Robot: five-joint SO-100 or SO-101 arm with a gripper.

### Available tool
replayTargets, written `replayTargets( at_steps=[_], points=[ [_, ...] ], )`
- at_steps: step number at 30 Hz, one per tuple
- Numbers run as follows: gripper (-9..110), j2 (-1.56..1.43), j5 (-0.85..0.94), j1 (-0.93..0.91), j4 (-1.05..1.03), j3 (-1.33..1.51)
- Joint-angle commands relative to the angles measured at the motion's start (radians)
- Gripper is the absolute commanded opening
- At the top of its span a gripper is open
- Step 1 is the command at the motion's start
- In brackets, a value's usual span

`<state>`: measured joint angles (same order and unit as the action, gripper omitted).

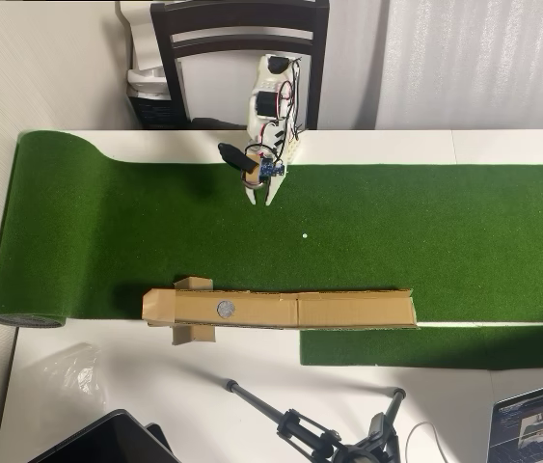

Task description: Pick up the golf ball and place it on the gray mark at the back.

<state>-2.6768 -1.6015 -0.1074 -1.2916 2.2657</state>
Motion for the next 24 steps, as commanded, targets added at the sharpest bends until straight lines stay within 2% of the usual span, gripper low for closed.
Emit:
replayTargets(
  at_steps=[1,6,24],
  points=[
    [11,-0.163,-0.002,0.003,0.107,0.166],
    [11,-0.316,-0.002,0.003,0.167,0.350],
    [11,-0.769,0.000,0.003,0.155,0.752]
  ],
)
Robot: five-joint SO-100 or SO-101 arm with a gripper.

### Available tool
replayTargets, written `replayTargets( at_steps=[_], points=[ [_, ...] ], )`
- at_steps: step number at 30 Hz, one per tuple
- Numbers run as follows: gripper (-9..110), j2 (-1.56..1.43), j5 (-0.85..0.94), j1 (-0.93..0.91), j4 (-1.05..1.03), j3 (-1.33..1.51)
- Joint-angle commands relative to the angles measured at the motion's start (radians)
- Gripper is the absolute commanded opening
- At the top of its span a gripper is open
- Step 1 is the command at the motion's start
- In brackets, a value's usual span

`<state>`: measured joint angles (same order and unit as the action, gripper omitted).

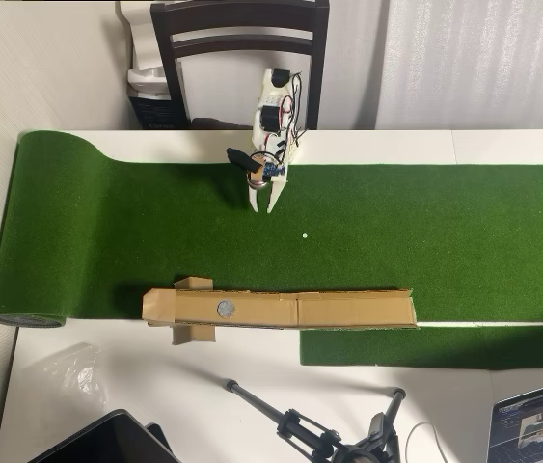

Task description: Pick up the golf ball and place it on the gray mark at the back.

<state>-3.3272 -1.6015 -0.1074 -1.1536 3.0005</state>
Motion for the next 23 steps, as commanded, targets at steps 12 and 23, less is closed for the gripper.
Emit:
replayTargets(
  at_steps=[12,23],
  points=[
    [11,-0.106,-0.006,0.044,0.014,0.192],
    [0,-0.106,-0.006,0.072,-0.101,0.193]
  ],
)
